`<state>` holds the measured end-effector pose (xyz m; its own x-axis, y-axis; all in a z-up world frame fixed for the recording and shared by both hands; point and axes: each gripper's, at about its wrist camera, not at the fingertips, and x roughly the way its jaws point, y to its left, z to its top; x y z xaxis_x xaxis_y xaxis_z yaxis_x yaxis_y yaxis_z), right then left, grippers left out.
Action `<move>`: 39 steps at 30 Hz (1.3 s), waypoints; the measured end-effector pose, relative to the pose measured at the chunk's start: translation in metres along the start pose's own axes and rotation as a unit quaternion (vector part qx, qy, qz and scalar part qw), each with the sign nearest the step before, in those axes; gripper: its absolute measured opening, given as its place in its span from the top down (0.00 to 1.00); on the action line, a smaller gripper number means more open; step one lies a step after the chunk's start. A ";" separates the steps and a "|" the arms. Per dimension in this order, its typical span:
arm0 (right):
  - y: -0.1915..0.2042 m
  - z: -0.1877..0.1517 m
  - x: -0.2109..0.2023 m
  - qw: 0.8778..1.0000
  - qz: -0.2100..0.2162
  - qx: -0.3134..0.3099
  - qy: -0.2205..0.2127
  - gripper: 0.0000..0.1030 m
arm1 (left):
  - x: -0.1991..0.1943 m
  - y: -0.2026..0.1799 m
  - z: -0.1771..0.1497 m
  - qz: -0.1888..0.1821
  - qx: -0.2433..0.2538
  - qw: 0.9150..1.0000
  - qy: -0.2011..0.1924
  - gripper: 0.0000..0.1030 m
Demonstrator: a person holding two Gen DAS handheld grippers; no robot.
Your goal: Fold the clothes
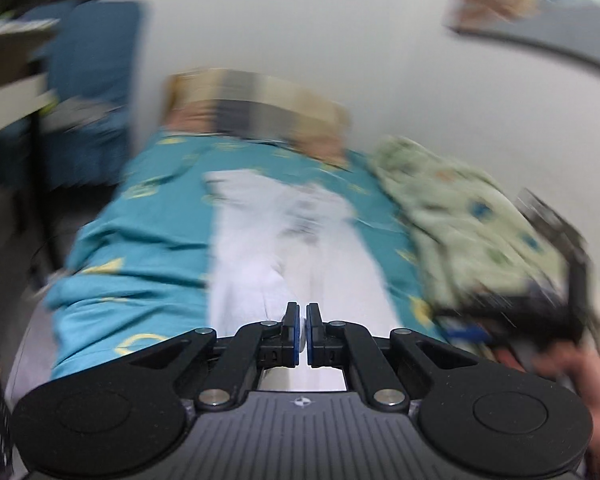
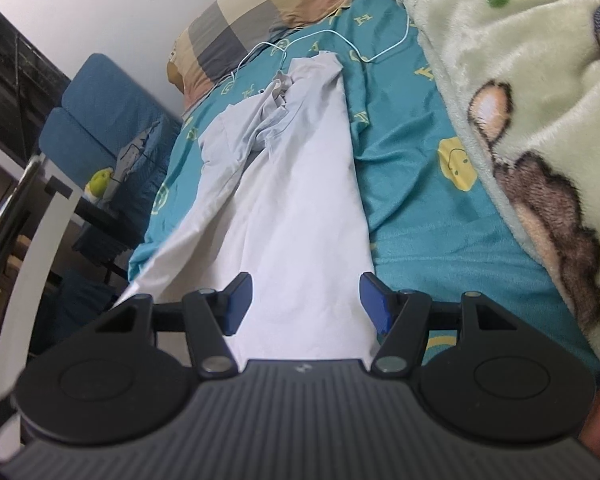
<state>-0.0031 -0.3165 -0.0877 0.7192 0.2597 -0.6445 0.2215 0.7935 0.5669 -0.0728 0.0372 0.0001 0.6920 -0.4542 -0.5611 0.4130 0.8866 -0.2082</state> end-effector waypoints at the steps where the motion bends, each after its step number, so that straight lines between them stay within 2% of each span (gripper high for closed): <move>1: -0.001 0.000 -0.001 1.000 -0.001 0.002 0.000 0.39 | 0.006 -0.011 -0.004 -0.016 0.011 1.000 0.012 1.00; 2: -0.003 0.000 -0.001 1.000 -0.003 0.004 0.001 0.39 | 0.012 -0.023 -0.009 -0.031 0.022 0.999 0.024 1.00; 5: -0.008 -0.001 0.001 1.000 -0.006 0.013 0.010 0.39 | 0.047 -0.044 -0.027 -0.028 0.054 0.996 0.070 1.00; 8: -0.013 -0.003 0.004 0.999 -0.012 0.020 0.024 0.39 | 0.081 -0.039 -0.039 -0.024 0.039 0.992 0.120 0.98; 10: -0.017 -0.005 0.008 0.999 -0.013 0.029 0.038 0.39 | 0.092 -0.026 -0.038 -0.018 0.020 0.991 0.129 0.97; 12: -0.022 -0.007 0.013 0.998 -0.016 0.040 0.052 0.39 | 0.093 -0.010 -0.032 -0.009 -0.005 0.992 0.125 0.88; 14: -0.024 -0.009 0.018 0.997 -0.025 0.044 0.063 0.39 | 0.092 0.012 -0.024 0.018 -0.030 0.992 0.121 0.58; 17: -0.023 -0.015 0.028 0.995 -0.029 0.039 0.091 0.39 | 0.099 0.051 -0.020 0.055 -0.087 0.985 0.135 0.47; 20: -0.022 -0.022 0.040 0.991 -0.038 0.032 0.121 0.39 | 0.116 0.084 -0.026 0.085 -0.152 0.970 0.170 0.41; 21: -0.022 -0.025 0.044 0.990 -0.041 0.032 0.130 0.39 | 0.119 0.093 -0.029 0.092 -0.166 0.965 0.181 0.39; 23: -0.022 -0.031 0.051 0.987 -0.047 0.033 0.148 0.39 | 0.126 0.102 -0.033 0.104 -0.177 0.958 0.201 0.30; 29: -0.021 -0.039 0.053 0.986 -0.044 0.028 0.158 0.39 | 0.137 0.109 -0.046 0.127 -0.180 0.944 0.247 0.28; 39: -0.016 -0.041 0.054 0.985 -0.044 0.026 0.162 0.39 | 0.136 0.104 -0.048 0.118 -0.176 0.946 0.247 0.26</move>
<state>0.0049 -0.2928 -0.1525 0.4496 0.3602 -0.8174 0.3126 0.7938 0.5217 0.0363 0.0718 -0.1366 0.3432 -0.2214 -0.9128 -0.0002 0.9718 -0.2358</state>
